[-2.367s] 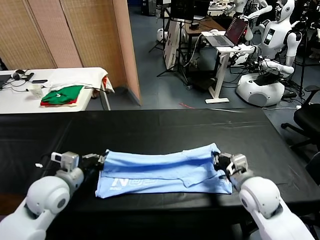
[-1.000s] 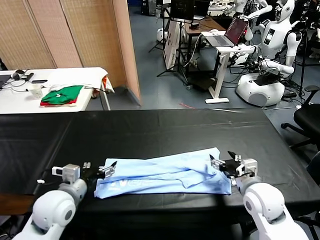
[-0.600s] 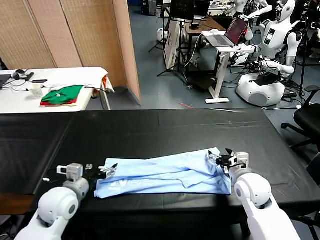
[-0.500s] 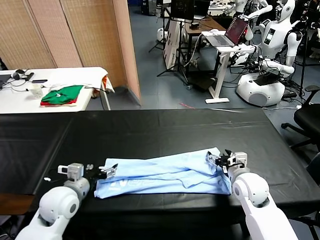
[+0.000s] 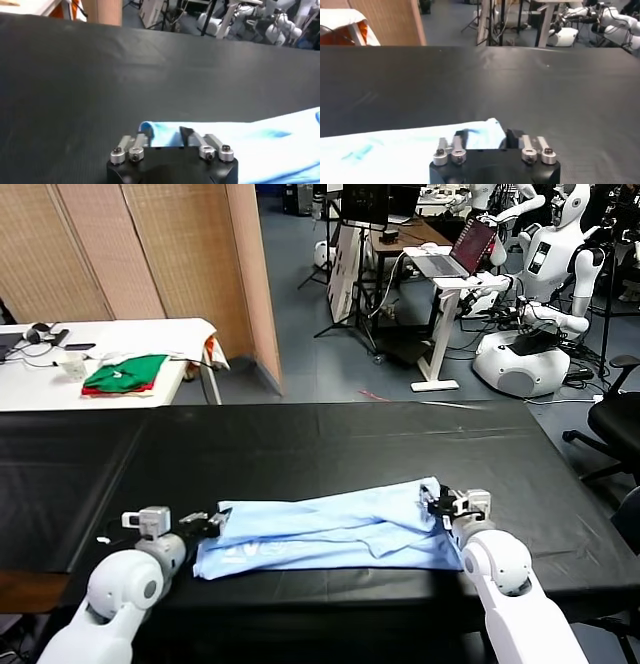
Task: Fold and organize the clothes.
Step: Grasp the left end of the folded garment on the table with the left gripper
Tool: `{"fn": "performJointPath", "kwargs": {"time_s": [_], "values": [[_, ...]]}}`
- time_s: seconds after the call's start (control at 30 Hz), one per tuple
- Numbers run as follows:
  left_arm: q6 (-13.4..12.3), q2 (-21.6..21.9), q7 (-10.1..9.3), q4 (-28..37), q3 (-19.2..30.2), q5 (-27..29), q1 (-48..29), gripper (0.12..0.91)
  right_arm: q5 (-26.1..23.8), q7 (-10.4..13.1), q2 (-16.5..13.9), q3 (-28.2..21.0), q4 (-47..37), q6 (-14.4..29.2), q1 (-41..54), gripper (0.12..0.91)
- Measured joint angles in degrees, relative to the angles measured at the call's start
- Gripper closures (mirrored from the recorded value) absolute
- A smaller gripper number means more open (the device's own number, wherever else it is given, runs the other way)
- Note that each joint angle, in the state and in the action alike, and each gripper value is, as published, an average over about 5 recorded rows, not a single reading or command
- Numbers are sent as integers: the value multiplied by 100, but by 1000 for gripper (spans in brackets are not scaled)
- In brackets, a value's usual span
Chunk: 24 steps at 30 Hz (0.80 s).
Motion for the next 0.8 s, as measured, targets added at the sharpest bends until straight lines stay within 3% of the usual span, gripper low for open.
{"fn": "performJointPath", "kwargs": {"time_s": [0.17,0.33,0.5,0.63,0.8], "values": [[-402,-64,211,165,103,873,-73,885,-276,155,186,67,79,256,-164,862],[-639,-209,232,411,190,1344,-273,885,-344,328,444,155,234,331,-360,862],[-701,-244,329,613,287,1435,-513,885,-300,148,570,189,285,326,-402,821],[-770,-238,394,594,257,1437,-549,778,-202,-119,517,248,401,321,-448,614],[-863,-195,416,367,109,1470,-387,468,76,-195,324,414,713,222,-608,293]]}}
